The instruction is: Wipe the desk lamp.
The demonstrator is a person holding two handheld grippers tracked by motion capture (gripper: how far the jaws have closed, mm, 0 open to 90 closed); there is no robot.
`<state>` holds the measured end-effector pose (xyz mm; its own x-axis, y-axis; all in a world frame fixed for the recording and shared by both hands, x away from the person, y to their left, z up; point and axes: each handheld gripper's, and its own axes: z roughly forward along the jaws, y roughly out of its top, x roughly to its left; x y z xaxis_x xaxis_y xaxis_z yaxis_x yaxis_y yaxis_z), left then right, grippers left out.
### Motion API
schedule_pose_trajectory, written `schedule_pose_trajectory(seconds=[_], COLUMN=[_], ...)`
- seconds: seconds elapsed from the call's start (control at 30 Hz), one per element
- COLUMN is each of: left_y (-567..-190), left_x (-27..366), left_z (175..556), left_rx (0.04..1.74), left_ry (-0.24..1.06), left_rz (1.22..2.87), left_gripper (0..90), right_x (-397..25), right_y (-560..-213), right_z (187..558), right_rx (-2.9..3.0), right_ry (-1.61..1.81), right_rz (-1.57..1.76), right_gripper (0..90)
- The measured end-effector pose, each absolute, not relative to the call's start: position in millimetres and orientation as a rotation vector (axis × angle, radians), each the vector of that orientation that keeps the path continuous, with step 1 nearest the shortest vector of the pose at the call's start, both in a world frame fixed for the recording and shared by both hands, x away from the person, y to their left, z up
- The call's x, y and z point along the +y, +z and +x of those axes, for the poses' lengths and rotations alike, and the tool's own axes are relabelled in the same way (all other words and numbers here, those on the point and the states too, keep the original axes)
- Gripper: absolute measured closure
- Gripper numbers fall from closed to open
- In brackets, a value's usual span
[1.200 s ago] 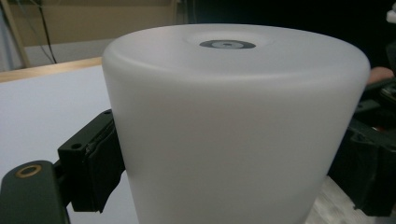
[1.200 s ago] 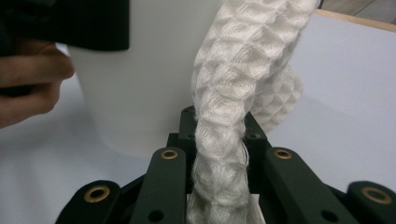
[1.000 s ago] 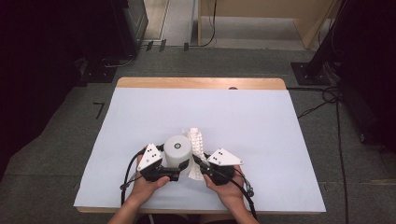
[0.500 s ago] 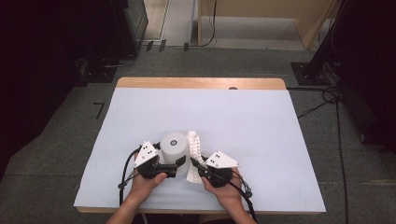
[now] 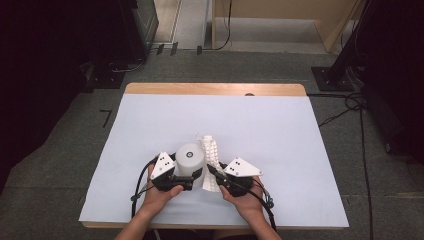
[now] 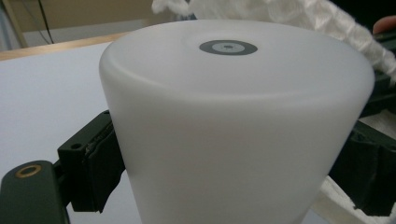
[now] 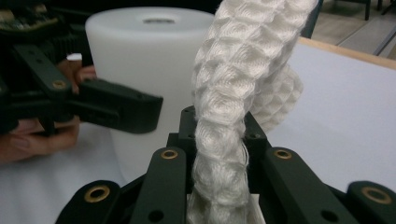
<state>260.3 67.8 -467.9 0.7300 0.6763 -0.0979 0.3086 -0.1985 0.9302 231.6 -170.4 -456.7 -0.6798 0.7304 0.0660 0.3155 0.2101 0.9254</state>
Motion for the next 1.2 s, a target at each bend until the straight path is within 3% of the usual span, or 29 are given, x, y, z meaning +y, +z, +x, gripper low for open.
schedule_pose_trajectory(seconds=[0.27,0.37,0.6,0.67,1.03,1.2], left_y=[-474,-471,-468,-468,-465,-465], left_x=[66,63,43,43,58,53], left_z=[255,247,236,236,245,241], left_rx=[0.739,0.795,0.955,0.964,0.843,0.798], left_ry=[0.494,0.546,0.633,0.651,0.454,0.457], left_rz=[1.832,1.798,1.787,1.787,1.762,1.803], left_gripper=[8.5,3.6,3.6,8.0,8.9,8.9], right_x=[-177,-181,-192,-192,-172,-169], right_y=[-467,-468,-472,-474,-482,-470], right_z=[240,241,245,246,247,239], right_rx=[2.103,2.096,2.077,2.089,2.177,2.140], right_ry=[1.452,1.441,1.440,1.430,1.408,1.431], right_rz=[1.035,1.056,1.124,1.127,1.085,1.060], right_gripper=[76.8,76.8,76.8,76.7,76.7,76.8])
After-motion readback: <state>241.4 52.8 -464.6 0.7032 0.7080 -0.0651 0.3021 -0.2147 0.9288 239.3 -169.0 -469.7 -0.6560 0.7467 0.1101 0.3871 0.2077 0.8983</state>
